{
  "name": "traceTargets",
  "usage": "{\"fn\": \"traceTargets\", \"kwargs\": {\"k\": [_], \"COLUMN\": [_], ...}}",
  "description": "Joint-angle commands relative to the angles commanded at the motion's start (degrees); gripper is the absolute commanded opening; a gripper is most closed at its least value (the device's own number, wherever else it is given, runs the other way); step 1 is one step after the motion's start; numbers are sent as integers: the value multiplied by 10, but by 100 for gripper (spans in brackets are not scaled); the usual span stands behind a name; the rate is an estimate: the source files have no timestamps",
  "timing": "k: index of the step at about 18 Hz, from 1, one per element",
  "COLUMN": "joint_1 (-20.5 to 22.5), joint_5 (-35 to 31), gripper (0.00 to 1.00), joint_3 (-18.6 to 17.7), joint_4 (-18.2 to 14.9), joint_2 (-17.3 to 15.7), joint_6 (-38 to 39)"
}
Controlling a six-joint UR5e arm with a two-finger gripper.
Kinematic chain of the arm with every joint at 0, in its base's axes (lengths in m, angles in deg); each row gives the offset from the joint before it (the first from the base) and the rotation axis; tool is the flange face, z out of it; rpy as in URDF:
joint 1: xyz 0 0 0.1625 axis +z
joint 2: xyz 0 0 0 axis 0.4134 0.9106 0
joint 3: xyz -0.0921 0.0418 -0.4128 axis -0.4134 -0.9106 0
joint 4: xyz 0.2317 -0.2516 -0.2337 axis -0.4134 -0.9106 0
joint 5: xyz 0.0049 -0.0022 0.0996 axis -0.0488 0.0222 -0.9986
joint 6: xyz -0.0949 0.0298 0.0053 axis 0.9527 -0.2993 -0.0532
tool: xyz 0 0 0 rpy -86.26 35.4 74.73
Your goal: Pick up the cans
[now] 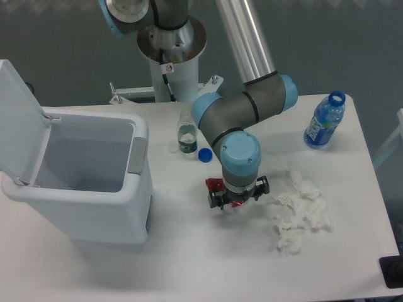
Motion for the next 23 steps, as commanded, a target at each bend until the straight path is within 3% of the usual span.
{"fn": "traceTargets", "kwargs": {"k": [23], "joint_1": [-4], "joint_5": [-16], "gripper": [96], "joint_3": [11], "joint_4": [1], "joint_2": [8], "joint_6": [-14]}}
